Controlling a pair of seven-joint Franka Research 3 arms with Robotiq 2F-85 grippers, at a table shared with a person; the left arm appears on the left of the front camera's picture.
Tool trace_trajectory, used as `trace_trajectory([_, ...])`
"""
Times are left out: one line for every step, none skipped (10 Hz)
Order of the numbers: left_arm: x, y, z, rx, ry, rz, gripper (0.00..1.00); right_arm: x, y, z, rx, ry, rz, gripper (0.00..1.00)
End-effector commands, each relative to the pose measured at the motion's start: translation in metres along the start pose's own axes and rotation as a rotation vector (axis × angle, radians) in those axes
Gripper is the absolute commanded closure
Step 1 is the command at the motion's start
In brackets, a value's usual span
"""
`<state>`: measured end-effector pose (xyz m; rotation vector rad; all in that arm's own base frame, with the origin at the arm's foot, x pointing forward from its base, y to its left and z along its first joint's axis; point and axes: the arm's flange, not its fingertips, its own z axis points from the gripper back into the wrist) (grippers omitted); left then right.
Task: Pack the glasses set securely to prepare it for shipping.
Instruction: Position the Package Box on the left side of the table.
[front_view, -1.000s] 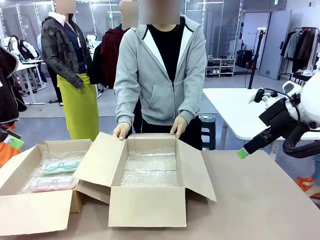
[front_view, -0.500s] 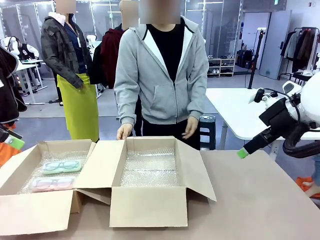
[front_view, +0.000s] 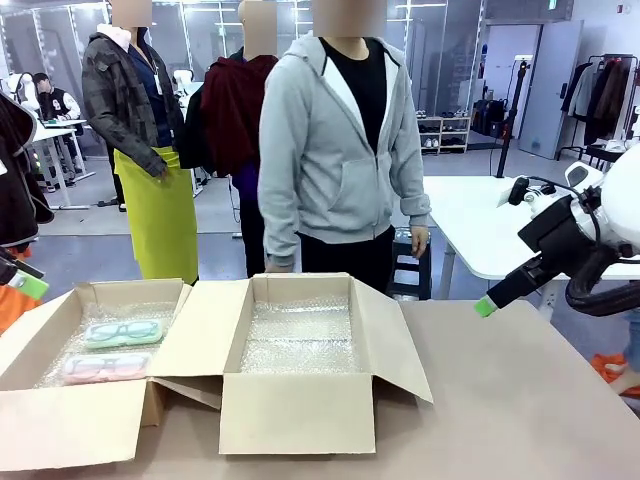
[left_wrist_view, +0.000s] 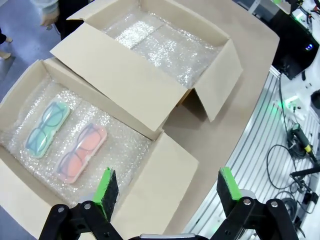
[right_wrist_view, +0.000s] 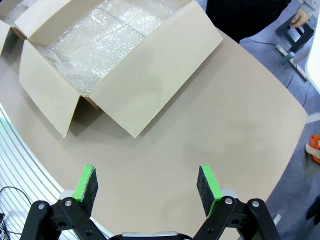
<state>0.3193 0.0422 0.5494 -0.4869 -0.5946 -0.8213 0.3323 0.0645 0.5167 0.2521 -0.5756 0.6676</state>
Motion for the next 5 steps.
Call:
trace_trajectory([0.0036,0.0007,0.0037,0.002,0.010,0.010,0.00,-0.0003,0.0026,-0.0018,-0.007,-0.001,-0.008,0.00])
trace_trajectory([0.0036,0.0007,0.0037,0.002,0.010,0.010,0.00,-0.0003,0.0026,-0.0018,-0.007,-0.001,-0.008,0.00])
trace_trajectory([0.0036,0.0007,0.0037,0.002,0.010,0.010,0.00,-0.0003,0.0026,-0.0018,-0.007,-0.001,-0.008,0.00])
trace_trajectory([0.0036,0.0007,0.0037,0.002,0.010,0.010,0.00,-0.0003,0.0026,-0.0018,-0.007,-0.001,-0.008,0.00])
trace_trajectory([0.0036,0.0007,0.0037,0.002,0.010,0.010,0.00,-0.0003,0.0026,-0.0018,-0.007,-0.001,-0.008,0.00])
